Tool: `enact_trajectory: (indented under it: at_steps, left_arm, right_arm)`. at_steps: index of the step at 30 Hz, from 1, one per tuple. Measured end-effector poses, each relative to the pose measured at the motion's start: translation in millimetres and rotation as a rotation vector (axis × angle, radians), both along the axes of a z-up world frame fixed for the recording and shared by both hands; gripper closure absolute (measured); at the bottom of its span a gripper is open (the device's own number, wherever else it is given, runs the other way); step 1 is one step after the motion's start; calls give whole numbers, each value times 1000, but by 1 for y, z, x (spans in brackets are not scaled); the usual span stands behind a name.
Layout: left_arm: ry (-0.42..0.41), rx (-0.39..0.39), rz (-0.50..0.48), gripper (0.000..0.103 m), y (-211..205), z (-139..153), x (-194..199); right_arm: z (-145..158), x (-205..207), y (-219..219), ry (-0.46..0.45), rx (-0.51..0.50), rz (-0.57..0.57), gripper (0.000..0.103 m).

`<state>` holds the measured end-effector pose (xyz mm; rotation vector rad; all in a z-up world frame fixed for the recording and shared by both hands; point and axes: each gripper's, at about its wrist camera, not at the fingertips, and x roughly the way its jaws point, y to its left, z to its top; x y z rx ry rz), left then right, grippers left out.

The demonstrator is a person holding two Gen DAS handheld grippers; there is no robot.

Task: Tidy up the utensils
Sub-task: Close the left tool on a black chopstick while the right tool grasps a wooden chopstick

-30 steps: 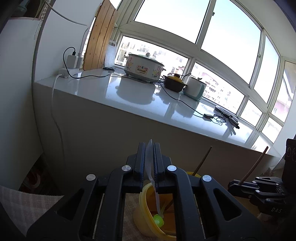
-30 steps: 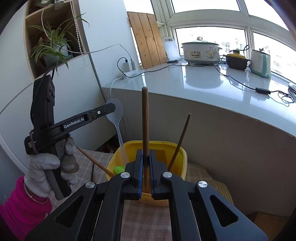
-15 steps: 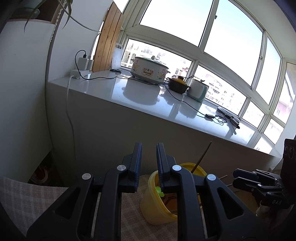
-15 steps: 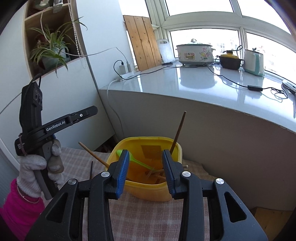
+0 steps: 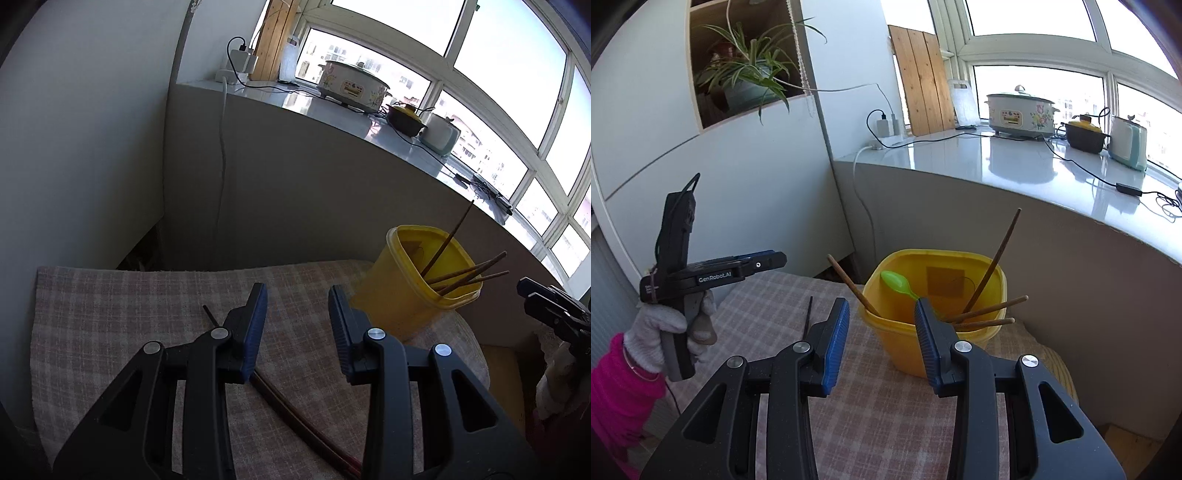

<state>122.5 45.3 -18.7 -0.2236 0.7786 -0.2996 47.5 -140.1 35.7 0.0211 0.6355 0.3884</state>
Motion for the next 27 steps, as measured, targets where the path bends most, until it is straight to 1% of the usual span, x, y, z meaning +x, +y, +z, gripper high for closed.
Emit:
enact_trajectory:
  at_steps: [4, 7, 12, 16, 21, 25, 27]
  left_arm:
    - [114, -10, 24, 69, 12, -35, -11]
    - [185, -21, 37, 69, 13, -58, -14]
    - [267, -59, 41, 69, 5, -87, -13]
    - [309, -61, 45, 69, -1, -102, -7]
    - [336, -51, 49, 69, -5, -115, 0]
    - [325, -26, 41, 69, -13, -118, 6]
    - [322, -18, 42, 74, -14, -118, 6]
  right_arm:
    - [-15, -9, 16, 22, -18, 57, 68]
    - [-29, -14, 27, 43, -41, 83, 68]
    - [-50, -16, 34, 91, -50, 89, 68]
    - [-59, -20, 39, 108, -71, 100, 68]
    - [-66, -20, 39, 127, -79, 98, 68]
    - [-72, -18, 40, 150, -82, 96, 68]
    - [-75, -16, 41, 160, -87, 99, 68]
